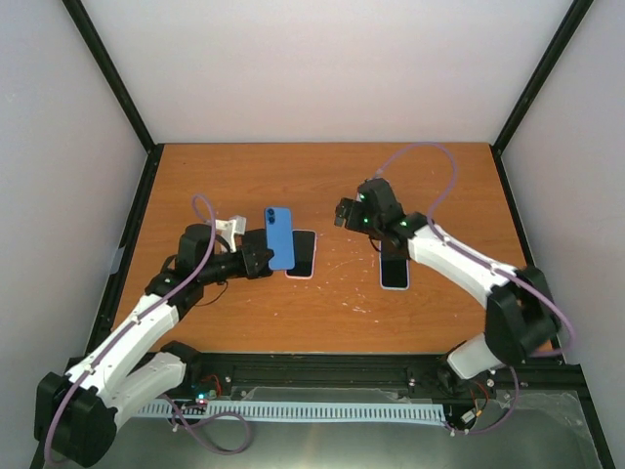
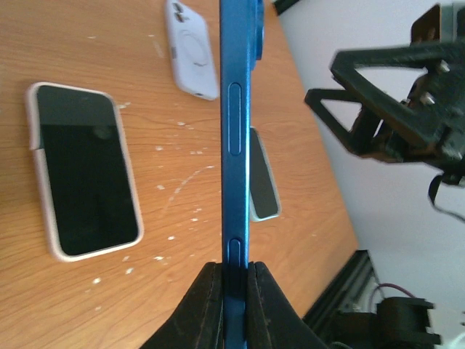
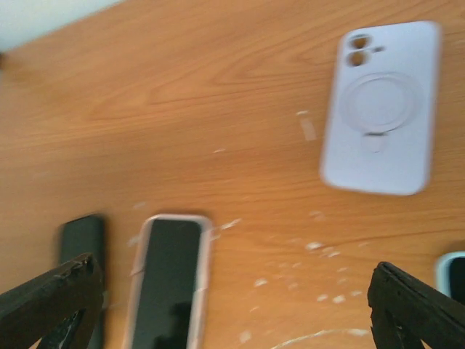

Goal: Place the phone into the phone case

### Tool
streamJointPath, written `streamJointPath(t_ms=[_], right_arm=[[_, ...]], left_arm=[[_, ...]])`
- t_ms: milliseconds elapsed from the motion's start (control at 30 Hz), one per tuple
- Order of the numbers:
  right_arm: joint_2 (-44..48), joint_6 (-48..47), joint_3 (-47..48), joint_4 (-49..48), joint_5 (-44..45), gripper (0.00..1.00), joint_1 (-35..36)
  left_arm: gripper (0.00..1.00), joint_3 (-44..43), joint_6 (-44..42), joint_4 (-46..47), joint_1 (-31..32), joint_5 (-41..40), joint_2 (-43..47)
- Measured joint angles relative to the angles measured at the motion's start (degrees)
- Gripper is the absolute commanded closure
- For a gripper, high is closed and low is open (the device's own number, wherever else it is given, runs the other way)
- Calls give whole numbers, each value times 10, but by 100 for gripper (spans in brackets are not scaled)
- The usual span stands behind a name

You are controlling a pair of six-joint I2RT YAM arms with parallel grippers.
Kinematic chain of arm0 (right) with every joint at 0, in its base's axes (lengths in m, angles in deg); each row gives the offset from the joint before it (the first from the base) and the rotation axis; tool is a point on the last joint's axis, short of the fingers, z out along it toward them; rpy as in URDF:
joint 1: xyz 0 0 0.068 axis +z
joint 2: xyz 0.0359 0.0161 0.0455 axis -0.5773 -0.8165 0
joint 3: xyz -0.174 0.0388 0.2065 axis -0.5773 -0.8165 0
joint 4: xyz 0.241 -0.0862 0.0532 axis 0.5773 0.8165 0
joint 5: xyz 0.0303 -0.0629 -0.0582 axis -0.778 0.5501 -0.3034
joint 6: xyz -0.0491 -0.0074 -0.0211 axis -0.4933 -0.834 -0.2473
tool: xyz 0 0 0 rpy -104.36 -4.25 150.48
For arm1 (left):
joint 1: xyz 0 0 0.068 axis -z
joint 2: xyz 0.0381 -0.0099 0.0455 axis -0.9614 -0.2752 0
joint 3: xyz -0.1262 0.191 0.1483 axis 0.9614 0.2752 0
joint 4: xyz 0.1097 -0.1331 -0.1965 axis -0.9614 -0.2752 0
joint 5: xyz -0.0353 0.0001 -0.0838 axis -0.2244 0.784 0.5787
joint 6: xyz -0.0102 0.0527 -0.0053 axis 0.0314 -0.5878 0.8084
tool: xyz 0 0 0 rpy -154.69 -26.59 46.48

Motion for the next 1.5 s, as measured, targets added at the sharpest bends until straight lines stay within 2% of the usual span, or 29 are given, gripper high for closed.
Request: streamJointPath(t_ms=[100,300,467,700,900,1067,1500], right_arm=[[-87,-20,64,56,86,3,-1],[-242,-45,174,139,196,5,-2],[-335,-54,240,175,239,6,-2],[-415,-60,305,215,278,5,-4],[-435,-59,314,225,300,9,-9],[-434,-60,300,194,292,15,-25],[-381,-61,211,71,192,31,-69]], left_arm=[[100,-5,-16,-38,0,-29,14],[100,-11,-38,-89,0,-63,51],[100,-12,-45,-109,0,-74,68],[100,-12,-45,-118,0,-74,75],[100,-12,-45,-124,0,-73,76],[100,-12,-44,-127,0,-73,77],[100,-12,-43,-127,0,-68,71]])
